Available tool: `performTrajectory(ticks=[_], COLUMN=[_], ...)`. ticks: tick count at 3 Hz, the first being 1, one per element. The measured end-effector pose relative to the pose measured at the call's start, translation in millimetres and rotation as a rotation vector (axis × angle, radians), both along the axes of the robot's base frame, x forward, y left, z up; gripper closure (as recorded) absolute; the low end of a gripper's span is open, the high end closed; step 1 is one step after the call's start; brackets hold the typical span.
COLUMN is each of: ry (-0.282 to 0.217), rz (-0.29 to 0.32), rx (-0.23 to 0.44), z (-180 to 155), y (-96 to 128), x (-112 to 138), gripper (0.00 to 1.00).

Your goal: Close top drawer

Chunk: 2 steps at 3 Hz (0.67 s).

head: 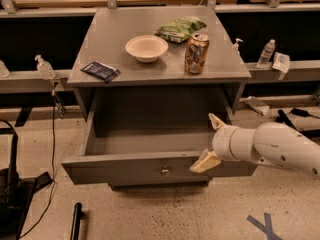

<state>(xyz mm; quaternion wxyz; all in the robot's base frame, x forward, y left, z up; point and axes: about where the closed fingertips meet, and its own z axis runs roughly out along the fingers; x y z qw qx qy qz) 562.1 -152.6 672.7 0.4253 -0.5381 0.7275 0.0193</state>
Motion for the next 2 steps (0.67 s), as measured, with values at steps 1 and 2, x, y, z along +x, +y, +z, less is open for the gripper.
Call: performTrajectory(ticks=[1, 2], ry=[0.004, 0.008], rz=[0.0, 0.001], rx=[0.004, 0.011], z=[-1, -2], y=[-1, -1], x=[11, 21], gripper=[0.0, 0.0])
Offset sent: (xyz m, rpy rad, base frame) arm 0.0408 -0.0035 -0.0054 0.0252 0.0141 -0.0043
